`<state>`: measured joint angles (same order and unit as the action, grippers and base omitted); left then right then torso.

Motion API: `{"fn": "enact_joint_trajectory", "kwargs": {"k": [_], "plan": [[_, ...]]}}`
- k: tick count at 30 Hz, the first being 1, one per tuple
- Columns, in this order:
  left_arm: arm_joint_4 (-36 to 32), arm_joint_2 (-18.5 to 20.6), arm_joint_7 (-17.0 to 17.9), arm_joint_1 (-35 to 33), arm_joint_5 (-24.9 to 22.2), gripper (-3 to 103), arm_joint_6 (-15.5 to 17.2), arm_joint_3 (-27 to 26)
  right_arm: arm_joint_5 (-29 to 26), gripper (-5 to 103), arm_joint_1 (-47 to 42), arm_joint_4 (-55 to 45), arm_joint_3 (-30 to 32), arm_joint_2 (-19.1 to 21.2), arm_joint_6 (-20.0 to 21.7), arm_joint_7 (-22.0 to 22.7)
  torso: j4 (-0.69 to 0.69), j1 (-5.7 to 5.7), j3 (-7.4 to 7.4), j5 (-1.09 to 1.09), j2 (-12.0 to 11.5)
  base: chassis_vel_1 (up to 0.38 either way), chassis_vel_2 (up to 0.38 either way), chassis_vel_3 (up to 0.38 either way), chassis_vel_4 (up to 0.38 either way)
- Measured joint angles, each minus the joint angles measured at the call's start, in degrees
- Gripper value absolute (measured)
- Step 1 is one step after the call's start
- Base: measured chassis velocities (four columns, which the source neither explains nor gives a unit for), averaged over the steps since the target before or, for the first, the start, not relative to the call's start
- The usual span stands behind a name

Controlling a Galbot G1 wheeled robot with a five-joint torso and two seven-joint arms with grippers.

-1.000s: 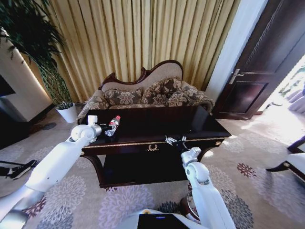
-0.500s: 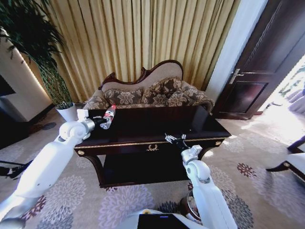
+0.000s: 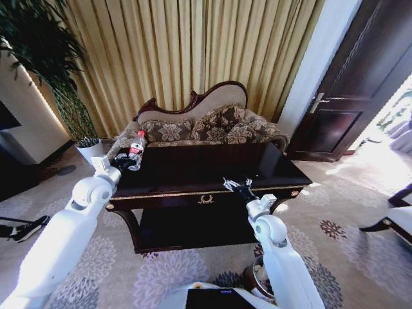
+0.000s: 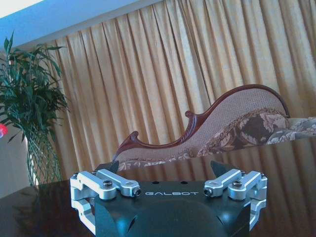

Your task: Move to the front of the table and place the trash on the table into the trash bin.

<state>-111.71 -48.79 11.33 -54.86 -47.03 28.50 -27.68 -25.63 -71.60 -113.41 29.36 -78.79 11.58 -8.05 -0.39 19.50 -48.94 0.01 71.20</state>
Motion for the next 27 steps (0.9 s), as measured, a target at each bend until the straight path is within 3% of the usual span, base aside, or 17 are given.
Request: {"fn": "enact_joint_trajectory", "kwargs": {"k": [27], "plan": [[-3.75,1.04,0.67,-3.33,0.27,47,-0.2,-1.31,-0.52,100,-3.9,-5.28,2.35,0.04,-0.42,0.0,0.0,0.0,0.0,0.0,0.01,0.038,-0.033,-0.039,0.034]]}}
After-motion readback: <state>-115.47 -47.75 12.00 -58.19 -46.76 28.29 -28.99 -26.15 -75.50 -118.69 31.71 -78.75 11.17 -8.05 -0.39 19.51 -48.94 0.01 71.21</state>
